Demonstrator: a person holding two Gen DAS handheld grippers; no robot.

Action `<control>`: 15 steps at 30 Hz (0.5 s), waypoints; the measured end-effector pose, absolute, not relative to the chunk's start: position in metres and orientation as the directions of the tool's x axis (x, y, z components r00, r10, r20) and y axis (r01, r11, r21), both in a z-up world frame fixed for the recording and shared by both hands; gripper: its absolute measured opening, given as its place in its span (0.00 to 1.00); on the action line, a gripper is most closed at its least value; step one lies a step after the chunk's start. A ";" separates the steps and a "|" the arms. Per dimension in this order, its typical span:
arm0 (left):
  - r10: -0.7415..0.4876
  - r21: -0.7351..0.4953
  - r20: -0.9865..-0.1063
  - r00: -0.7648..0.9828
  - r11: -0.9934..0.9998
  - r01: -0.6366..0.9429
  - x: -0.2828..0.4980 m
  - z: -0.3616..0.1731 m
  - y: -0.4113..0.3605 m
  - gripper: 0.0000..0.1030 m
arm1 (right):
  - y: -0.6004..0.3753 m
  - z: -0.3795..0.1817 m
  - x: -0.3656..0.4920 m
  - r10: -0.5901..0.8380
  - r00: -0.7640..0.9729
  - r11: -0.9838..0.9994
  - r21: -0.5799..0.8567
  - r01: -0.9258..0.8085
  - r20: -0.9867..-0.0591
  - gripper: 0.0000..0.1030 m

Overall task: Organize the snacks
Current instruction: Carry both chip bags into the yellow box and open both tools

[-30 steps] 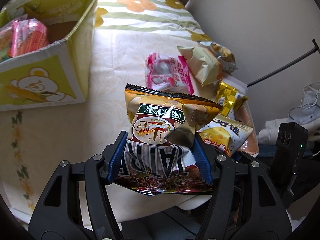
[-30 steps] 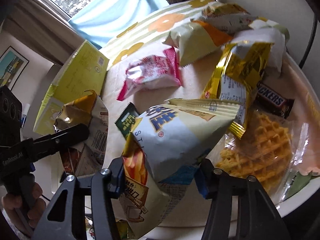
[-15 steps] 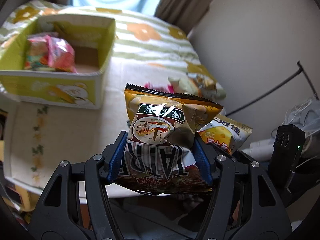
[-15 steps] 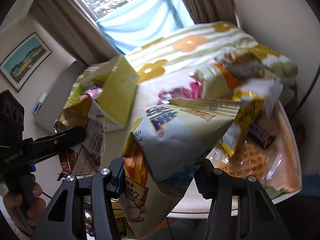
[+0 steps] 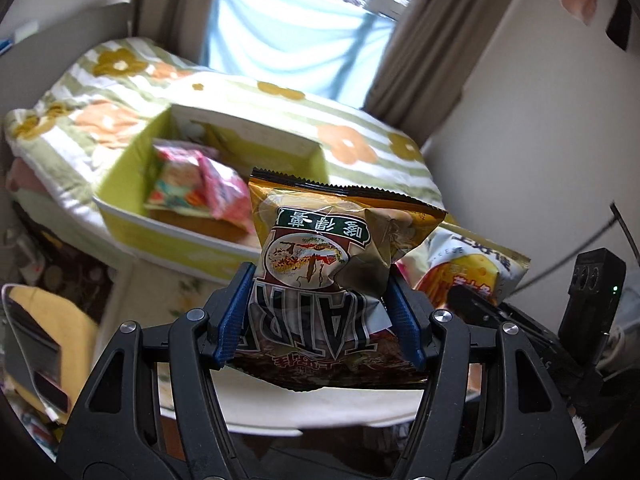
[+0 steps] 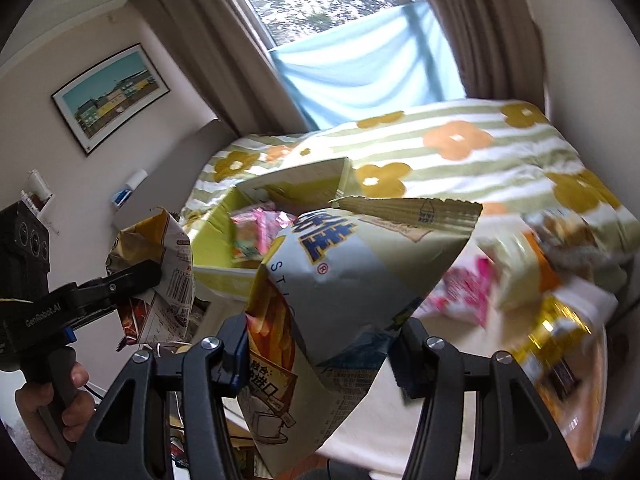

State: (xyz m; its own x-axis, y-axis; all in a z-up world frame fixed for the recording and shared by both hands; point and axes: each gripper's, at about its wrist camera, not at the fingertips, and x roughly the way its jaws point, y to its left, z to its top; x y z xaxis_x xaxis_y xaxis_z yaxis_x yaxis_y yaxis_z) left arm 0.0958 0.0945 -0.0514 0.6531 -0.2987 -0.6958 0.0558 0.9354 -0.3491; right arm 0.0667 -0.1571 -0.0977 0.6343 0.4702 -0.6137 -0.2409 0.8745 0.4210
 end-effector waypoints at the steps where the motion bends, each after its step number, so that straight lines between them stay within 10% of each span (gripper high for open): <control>1: -0.294 -0.350 -0.695 0.656 0.935 0.048 0.103 -0.050 0.105 0.59 | -0.148 -0.095 0.074 0.475 0.635 0.872 0.421 -0.248 -0.609 0.50; 15: -0.283 -0.331 -0.730 0.622 0.943 0.039 0.219 -0.062 0.198 0.59 | -0.048 -0.085 0.187 0.471 0.636 0.874 0.423 -0.241 -0.611 0.50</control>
